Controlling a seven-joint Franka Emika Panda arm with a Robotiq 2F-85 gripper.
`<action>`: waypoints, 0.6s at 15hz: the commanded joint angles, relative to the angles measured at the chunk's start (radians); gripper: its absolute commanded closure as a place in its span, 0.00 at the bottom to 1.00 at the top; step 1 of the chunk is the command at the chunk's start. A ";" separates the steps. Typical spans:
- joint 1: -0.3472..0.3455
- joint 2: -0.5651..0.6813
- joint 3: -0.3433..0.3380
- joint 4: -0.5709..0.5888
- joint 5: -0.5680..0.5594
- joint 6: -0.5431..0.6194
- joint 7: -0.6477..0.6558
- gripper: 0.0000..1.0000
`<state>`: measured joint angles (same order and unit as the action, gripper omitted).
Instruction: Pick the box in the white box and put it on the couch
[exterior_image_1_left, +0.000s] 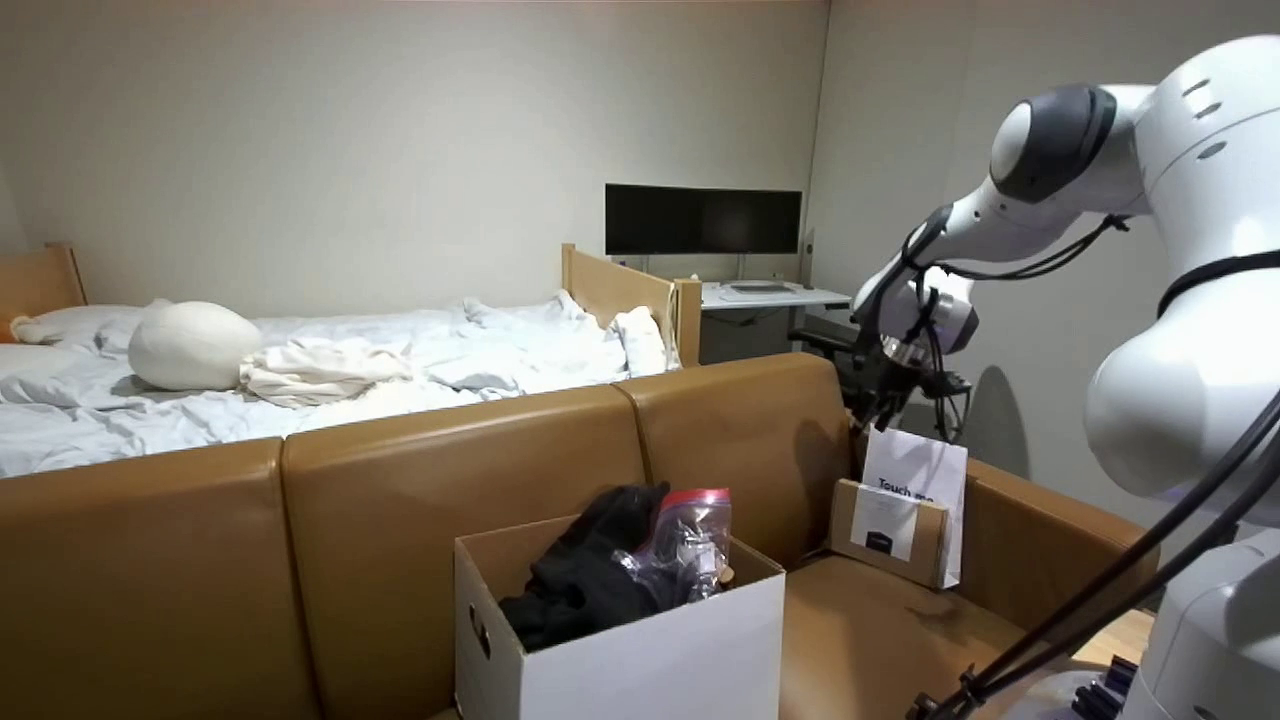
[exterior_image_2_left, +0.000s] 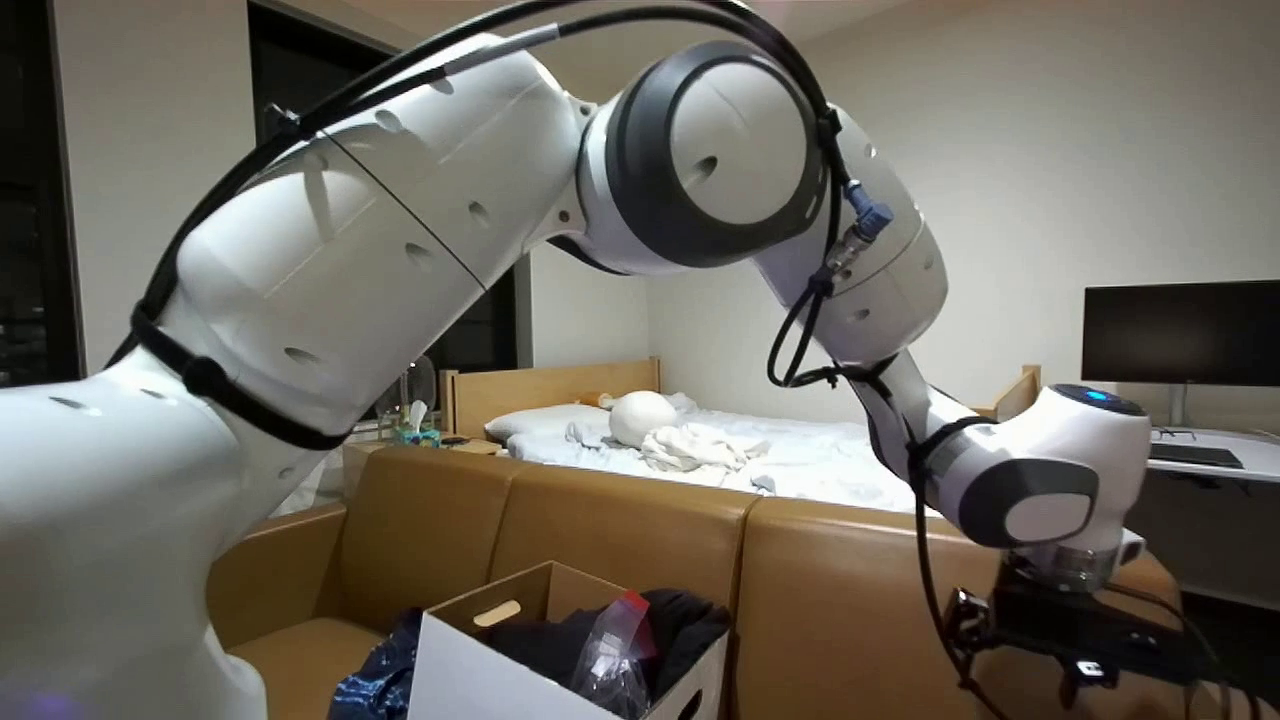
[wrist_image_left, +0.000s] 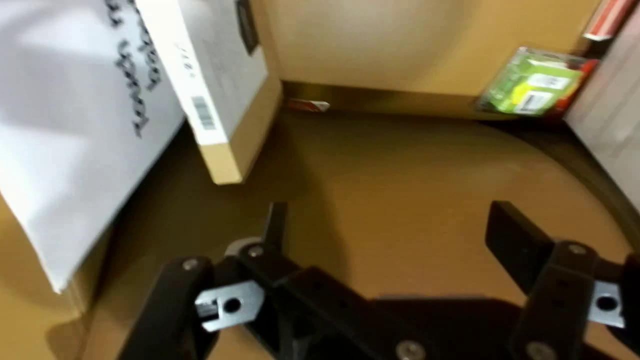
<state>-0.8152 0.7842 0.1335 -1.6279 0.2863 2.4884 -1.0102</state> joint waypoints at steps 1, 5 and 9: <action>-0.027 -0.197 0.097 -0.142 0.092 -0.169 -0.095 0.00; 0.062 -0.375 0.084 -0.214 0.169 -0.463 -0.129 0.00; 0.302 -0.570 -0.038 -0.309 0.028 -0.532 0.008 0.00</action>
<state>-0.6621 0.3777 0.1800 -1.8114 0.3853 1.9348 -1.0765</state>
